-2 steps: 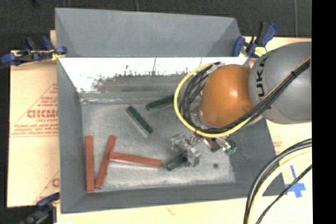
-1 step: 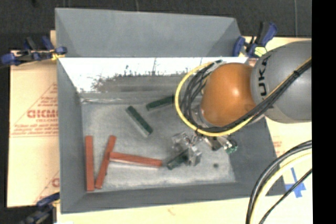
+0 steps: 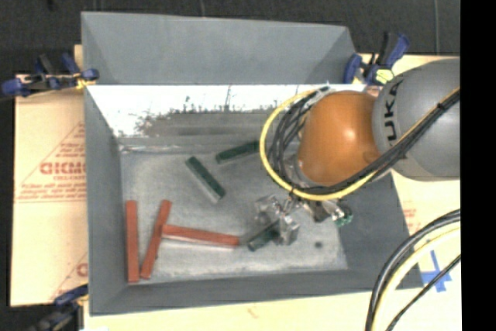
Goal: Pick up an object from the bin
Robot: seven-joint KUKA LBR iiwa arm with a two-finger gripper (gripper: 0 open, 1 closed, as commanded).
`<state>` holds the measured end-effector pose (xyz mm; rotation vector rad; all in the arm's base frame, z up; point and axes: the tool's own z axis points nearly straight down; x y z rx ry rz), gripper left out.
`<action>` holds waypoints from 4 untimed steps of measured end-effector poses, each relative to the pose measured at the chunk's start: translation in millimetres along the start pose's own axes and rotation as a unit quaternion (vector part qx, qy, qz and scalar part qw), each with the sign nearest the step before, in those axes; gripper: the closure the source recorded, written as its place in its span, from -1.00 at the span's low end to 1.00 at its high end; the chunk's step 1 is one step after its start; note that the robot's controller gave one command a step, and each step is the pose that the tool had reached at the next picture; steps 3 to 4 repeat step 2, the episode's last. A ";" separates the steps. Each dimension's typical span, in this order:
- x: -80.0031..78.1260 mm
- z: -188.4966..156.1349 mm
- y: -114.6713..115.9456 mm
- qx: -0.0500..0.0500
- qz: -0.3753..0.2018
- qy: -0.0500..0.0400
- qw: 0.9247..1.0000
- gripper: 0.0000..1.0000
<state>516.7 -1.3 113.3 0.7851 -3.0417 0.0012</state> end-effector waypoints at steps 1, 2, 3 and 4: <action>1.7 -20.2 1.0 -0.002 0.000 0.004 1.000 1.00; -0.1 -43.0 -0.5 0.000 0.001 -0.001 1.000 1.00; -0.1 -43.0 -0.5 0.000 0.001 -0.001 1.000 1.00; -0.1 -43.0 -0.5 0.000 0.001 -0.001 1.000 1.00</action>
Offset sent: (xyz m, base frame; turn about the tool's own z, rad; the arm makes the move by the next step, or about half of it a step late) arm 0.0001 0.0000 0.0548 0.0000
